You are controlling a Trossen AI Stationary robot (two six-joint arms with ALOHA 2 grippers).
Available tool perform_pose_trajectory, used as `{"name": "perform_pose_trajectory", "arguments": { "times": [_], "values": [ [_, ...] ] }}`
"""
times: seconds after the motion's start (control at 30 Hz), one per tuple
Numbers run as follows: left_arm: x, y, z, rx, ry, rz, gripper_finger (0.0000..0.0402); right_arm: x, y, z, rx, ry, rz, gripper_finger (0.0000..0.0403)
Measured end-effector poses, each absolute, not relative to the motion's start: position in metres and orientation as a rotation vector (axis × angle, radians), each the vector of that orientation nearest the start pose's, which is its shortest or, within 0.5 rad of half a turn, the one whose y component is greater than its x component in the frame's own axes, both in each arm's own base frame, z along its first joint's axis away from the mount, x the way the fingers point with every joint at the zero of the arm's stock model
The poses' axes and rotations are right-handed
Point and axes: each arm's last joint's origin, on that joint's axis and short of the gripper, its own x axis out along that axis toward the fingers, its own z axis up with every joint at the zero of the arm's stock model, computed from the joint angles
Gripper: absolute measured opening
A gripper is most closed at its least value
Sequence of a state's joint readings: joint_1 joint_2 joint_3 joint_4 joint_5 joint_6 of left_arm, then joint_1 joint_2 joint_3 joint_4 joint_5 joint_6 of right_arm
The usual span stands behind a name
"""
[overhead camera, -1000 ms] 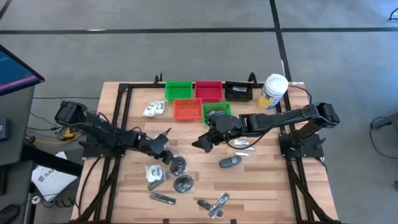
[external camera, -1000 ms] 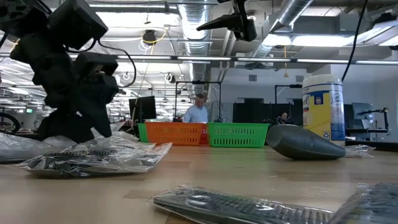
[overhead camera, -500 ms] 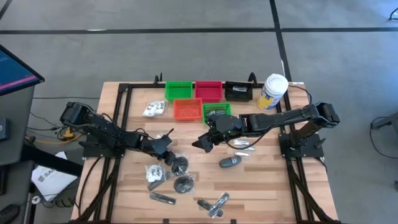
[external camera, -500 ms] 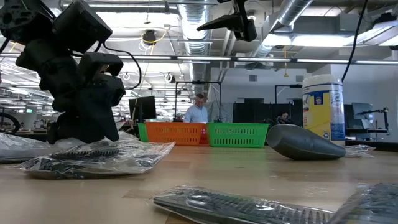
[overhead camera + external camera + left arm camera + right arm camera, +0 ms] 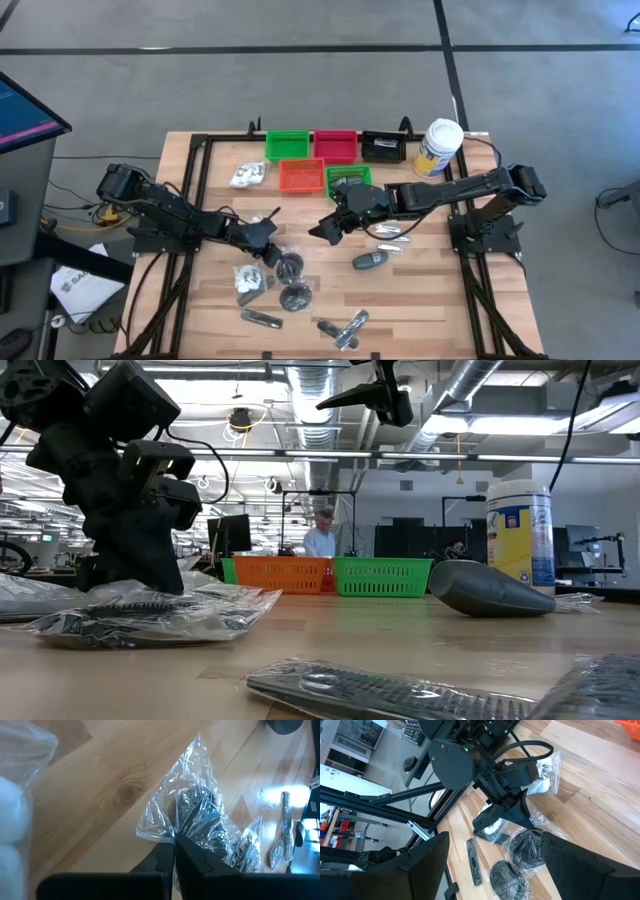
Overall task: Pick & Place Travel size toiletries
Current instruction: Put the black hair brush into the orange bin
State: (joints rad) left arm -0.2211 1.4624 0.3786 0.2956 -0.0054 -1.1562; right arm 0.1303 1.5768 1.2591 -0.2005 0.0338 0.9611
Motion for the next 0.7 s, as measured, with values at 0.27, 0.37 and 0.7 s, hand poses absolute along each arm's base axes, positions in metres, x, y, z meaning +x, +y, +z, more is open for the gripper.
{"name": "perform_pose_trajectory", "arguments": {
  "times": [0.27, 0.37, 0.7],
  "values": [
    [0.221, -0.050, 0.125, -1.026, 0.741, 0.211, 0.0002, 0.354, 0.045, 0.300, 0.896, 0.519, -0.161, 0.0306],
    [0.219, -0.049, 0.139, -1.034, 0.669, 0.193, 0.0001, 0.354, 0.045, 0.300, 0.896, 0.519, -0.161, 0.0306],
    [0.207, -0.043, 0.183, -1.061, 0.420, 0.142, 0.0001, 0.354, 0.045, 0.300, 0.894, 0.519, -0.161, 0.0306]
  ]
}}
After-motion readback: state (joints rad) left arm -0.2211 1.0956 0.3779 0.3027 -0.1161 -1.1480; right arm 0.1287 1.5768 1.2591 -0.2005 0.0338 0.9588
